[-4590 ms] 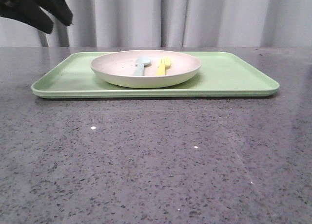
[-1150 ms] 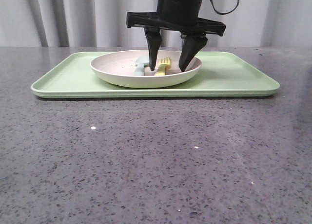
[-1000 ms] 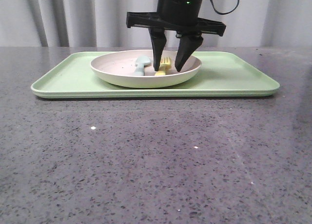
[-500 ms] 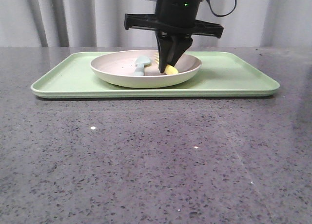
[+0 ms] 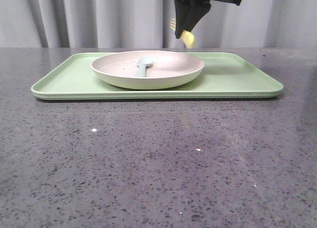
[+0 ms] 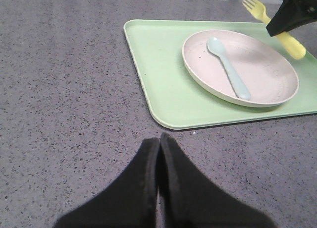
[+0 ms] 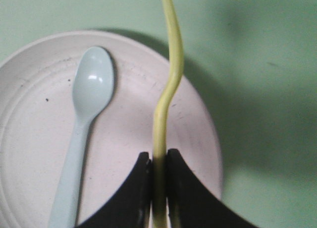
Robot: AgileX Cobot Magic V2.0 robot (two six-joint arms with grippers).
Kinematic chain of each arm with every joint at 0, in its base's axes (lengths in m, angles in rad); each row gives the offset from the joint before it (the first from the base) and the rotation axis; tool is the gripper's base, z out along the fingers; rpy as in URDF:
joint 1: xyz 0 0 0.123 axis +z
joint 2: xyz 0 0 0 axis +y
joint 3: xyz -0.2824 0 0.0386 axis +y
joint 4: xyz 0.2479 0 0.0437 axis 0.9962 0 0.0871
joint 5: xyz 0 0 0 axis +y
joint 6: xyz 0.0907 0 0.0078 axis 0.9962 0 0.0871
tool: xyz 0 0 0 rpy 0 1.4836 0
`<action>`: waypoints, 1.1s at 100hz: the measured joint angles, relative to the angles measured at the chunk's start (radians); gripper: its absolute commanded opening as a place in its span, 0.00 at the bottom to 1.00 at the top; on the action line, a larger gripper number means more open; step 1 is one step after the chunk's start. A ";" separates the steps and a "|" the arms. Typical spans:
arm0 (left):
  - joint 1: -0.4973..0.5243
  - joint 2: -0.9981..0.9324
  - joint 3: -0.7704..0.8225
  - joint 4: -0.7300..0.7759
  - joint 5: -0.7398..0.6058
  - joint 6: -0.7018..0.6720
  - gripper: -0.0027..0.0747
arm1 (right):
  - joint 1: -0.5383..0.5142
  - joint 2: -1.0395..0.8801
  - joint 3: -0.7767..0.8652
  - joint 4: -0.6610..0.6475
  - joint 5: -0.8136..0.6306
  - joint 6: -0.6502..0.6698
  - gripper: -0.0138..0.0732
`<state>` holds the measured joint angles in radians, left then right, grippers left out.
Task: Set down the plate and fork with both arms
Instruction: 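Lift the yellow fork and carry it beside the plate with the right gripper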
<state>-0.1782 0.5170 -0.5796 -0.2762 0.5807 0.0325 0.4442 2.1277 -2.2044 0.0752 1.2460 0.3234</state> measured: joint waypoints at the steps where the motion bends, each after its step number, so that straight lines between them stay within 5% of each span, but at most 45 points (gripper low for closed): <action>1: 0.000 0.000 0.000 0.000 0.000 0.000 0.01 | -0.003 -0.002 0.000 -0.001 0.000 0.000 0.08; 92: 0.000 0.000 0.000 -0.002 -0.002 0.000 0.01 | -0.094 -0.052 0.185 -0.069 0.001 -0.034 0.09; 110: 0.000 0.000 0.000 -0.002 -0.004 0.000 0.01 | -0.094 -0.049 0.185 -0.067 0.001 -0.034 0.28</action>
<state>-0.1782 0.5170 -0.5796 -0.2779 0.5770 0.0325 0.3505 2.0789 -2.0189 0.0084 1.2466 0.2898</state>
